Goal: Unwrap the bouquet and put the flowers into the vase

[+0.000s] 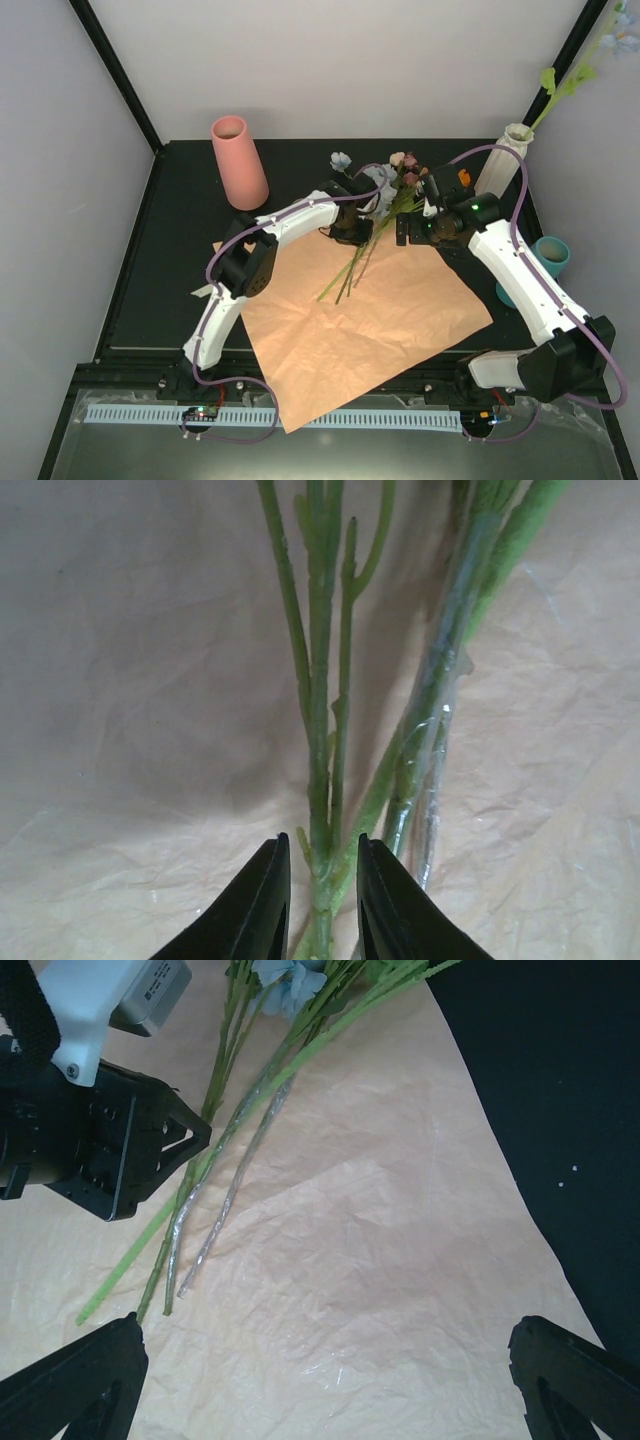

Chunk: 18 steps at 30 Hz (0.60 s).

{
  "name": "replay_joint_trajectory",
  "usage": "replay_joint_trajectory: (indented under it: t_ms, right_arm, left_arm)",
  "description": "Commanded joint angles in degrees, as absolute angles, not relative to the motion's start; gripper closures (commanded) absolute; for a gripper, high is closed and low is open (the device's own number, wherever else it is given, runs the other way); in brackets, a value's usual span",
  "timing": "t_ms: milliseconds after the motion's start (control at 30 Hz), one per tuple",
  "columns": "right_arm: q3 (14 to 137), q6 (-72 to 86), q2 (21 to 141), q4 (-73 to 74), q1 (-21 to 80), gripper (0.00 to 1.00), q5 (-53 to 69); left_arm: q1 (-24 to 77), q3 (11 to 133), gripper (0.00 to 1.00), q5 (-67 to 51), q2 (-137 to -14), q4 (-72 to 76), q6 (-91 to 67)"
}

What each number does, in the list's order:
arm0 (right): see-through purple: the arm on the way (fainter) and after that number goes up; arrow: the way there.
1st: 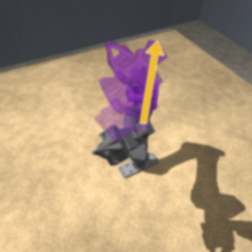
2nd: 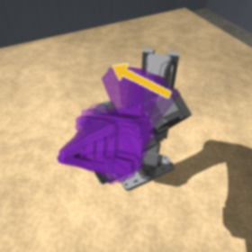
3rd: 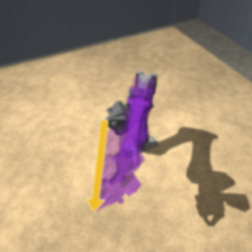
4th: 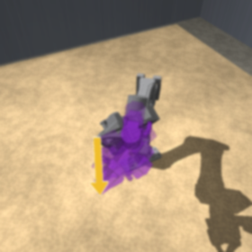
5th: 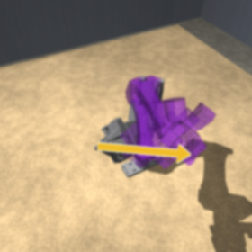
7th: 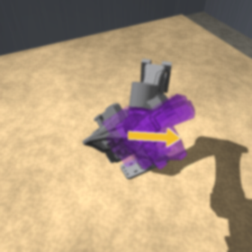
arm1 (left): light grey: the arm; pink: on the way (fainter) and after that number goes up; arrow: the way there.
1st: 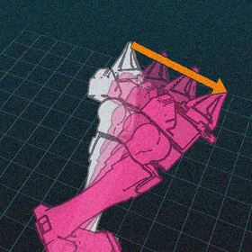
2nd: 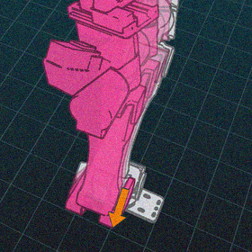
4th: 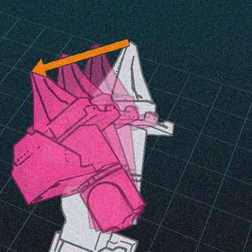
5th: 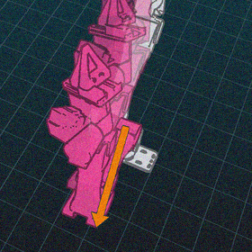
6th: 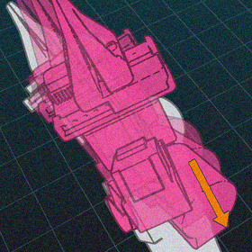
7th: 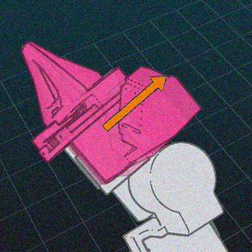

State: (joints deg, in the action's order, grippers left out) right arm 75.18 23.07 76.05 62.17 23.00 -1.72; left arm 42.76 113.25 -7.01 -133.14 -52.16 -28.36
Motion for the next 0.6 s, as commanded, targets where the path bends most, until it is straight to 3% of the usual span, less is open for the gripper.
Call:
replay_joint_trajectory:
  t_ms: [0,200,333,567]
  right_arm:
    - [74.8,23.21,76.09,62.05,22.77,0.0,-0.97]
    - [74.71,23.06,76.5,61.81,22.76,0.0,-0.84]
    - [74.75,23.03,76.79,61.73,22.77,0.0,-0.75]
    - [74.97,22.86,77.34,61.7,22.76,0.0,-0.62]
  left_arm:
    - [42.36,115.49,0.78,-6.32,-135.29,-53.63,-28.54]
    - [42.36,115.49,0.79,-7.09,-136.44,-53.22,-27.91]
    - [42.36,115.49,0.87,-8.26,-136.68,-52.53,-27.4]
    - [42.29,115.58,0.76,-8.88,-136.9,-52.12,-27.37]
